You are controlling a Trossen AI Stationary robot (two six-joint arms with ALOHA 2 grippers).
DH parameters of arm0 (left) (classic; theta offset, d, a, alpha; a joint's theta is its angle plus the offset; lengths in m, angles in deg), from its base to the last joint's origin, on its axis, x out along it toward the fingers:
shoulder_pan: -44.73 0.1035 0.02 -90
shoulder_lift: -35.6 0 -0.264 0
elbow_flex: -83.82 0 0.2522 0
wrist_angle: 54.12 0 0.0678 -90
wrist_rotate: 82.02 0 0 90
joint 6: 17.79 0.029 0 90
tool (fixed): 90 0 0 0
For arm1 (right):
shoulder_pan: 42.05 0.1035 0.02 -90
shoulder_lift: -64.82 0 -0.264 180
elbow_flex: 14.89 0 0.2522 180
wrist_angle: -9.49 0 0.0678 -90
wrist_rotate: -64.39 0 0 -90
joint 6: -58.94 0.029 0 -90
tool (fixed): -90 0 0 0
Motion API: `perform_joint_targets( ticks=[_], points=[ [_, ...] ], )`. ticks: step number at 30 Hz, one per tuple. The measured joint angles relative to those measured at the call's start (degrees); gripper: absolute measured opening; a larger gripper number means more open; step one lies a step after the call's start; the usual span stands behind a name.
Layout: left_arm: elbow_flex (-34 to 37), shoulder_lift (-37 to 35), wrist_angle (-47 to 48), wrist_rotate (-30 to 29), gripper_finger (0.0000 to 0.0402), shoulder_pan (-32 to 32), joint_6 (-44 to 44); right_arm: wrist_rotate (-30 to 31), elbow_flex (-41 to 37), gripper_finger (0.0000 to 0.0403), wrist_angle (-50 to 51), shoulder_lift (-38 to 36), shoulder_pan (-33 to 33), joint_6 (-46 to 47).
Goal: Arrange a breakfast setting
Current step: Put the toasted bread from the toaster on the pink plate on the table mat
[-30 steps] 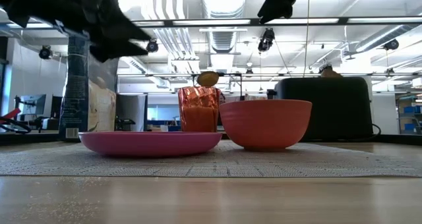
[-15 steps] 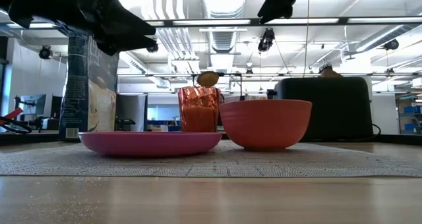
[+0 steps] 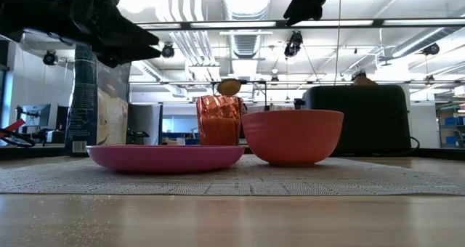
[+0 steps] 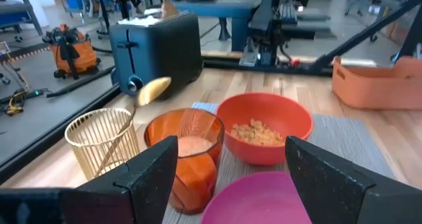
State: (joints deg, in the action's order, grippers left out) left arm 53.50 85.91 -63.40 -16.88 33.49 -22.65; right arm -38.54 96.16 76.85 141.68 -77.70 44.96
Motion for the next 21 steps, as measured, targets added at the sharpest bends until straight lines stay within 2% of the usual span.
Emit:
perform_joint_targets(
  ticks=[7,14,19,21],
  points=[
    [3.8,-2.9,-4.5,0.3,0.0262,0.0,2.9,-0.4,0.0,0.0203,-2.3,0.0,0.0,9.5],
    [6.3,-4.2,-6.2,0.4,0.0262,0.0,6.9,-2.5,0.0,0.0203,0.1,0.0,0.2,19.6],
    [7.1,-4.0,-7.2,3.8,0.0262,0.0,7.1,-1.5,0.0,0.0203,9.1,0.0,0.0,24.0],
    [7.1,-3.7,-8.1,5.2,0.0262,0.0,7.1,2.0,0.0,0.0203,15.6,-0.3,-0.6,23.0]
  ],
)
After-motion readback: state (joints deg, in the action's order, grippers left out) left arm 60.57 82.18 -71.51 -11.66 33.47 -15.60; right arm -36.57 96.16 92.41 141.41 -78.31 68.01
